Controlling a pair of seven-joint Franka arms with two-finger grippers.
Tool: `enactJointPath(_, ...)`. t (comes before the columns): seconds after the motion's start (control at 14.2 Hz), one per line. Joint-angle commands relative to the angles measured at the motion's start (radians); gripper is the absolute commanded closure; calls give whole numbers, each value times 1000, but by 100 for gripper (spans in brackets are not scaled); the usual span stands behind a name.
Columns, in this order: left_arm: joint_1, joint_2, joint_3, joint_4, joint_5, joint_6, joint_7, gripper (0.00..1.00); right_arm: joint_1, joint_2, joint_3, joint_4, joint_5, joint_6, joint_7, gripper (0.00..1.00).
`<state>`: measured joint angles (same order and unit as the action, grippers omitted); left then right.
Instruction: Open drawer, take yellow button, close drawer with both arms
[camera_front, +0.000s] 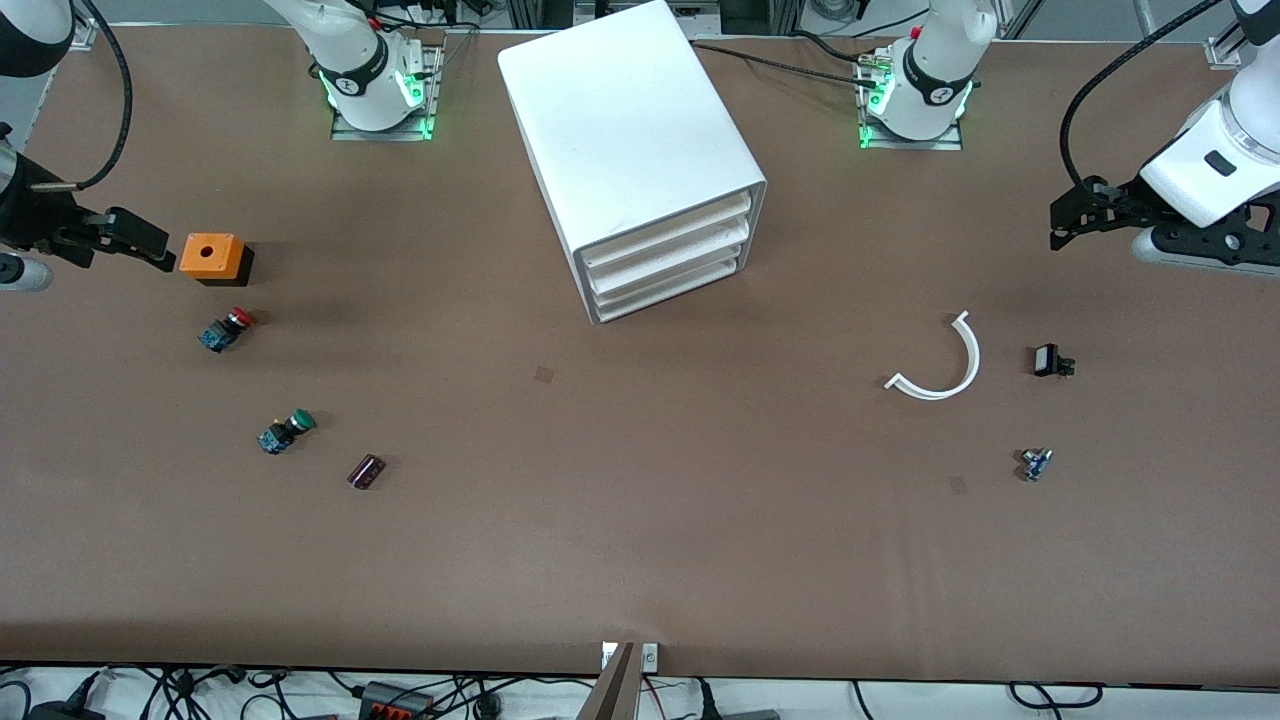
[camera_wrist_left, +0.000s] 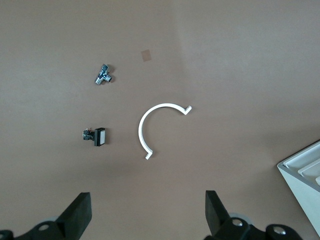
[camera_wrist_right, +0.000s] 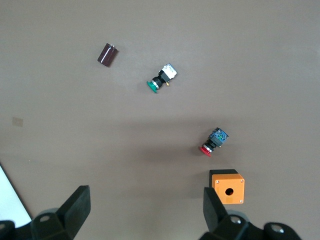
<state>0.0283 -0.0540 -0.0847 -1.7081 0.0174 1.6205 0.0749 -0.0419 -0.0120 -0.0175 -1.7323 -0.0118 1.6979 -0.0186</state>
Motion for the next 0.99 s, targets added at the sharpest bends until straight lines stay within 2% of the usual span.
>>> enactJointPath(0.0,-2,14,3,31,-16,-27,17,0,-15,-14,13,-7,3,-7,-1,0)
enactJointPath(0.92,-2,14,3,33,-16,-27,16,0,-16,-2,13,-6,1,8,-9,0)
